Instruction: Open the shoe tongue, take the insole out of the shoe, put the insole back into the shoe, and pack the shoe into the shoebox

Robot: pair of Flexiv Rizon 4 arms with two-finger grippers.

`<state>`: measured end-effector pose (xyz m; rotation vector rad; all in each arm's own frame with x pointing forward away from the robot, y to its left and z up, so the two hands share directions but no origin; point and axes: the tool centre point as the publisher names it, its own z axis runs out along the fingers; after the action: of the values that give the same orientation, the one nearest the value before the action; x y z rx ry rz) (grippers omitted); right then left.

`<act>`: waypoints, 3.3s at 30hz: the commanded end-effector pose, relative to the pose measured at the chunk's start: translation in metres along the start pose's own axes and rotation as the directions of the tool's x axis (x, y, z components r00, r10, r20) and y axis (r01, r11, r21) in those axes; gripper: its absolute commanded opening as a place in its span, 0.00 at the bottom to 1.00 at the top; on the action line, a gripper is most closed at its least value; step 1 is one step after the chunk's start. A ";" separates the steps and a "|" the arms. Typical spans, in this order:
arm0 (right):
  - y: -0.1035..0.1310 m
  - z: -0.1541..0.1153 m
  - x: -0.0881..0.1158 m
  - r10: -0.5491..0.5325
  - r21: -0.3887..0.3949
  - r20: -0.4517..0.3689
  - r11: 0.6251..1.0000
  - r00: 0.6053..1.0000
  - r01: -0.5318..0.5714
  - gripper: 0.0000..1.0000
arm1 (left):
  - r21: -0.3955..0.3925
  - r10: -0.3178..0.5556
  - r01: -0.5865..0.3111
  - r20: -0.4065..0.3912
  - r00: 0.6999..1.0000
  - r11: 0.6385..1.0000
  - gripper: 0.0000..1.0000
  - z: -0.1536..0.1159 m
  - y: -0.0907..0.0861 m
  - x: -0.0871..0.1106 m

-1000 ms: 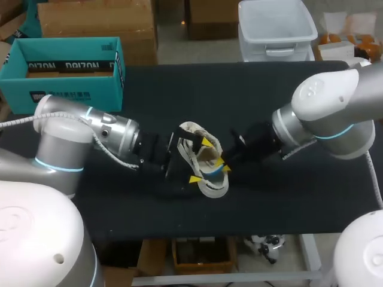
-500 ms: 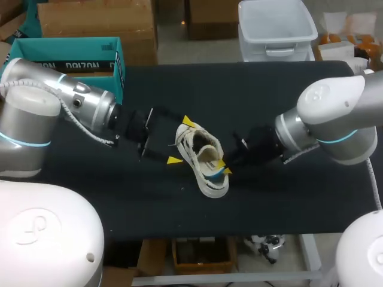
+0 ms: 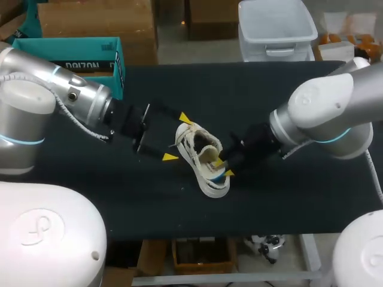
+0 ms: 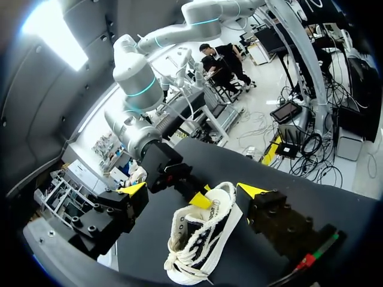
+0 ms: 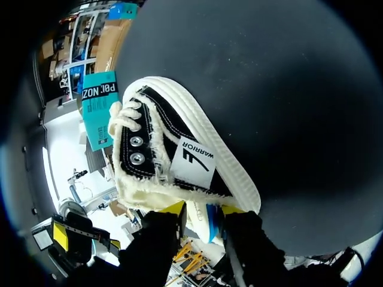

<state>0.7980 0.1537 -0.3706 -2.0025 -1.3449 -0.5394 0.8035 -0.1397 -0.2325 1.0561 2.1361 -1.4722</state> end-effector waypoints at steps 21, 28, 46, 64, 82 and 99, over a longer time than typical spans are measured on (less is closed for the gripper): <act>-0.018 -0.018 0.023 -0.077 -0.061 0.060 0.995 0.995 0.081 0.00 | -0.152 -0.133 0.135 0.023 0.991 0.979 1.00 -0.041 0.003 0.002; -0.011 0.002 0.018 -0.085 -0.011 0.077 0.996 0.993 0.086 0.00 | -0.316 -0.270 0.253 -0.010 0.963 0.914 1.00 -0.059 0.009 0.003; -0.005 0.037 -0.013 -0.075 -0.041 0.237 0.995 0.969 0.087 0.00 | -0.413 -0.392 0.387 0.078 0.917 0.824 1.00 -0.102 0.005 0.010; -0.012 -0.014 0.012 -0.214 -0.170 0.234 0.951 0.949 0.256 0.00 | -0.456 -0.414 0.396 0.066 0.908 0.797 1.00 -0.101 -0.010 0.008; 0.000 -0.074 0.016 -0.483 -0.158 0.309 0.823 0.819 0.545 0.01 | -0.578 -0.493 0.461 0.114 0.863 0.673 1.00 -0.115 -0.021 0.023; 0.008 -0.095 0.012 -0.527 -0.089 0.315 0.812 0.789 0.577 1.00 | -0.648 -0.487 0.433 0.108 0.867 0.627 1.00 -0.119 -0.022 0.029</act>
<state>0.8111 0.0953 -0.3039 -1.8752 -2.1671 -0.7236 0.7837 -0.0254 -0.1888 0.3045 2.8021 -0.6838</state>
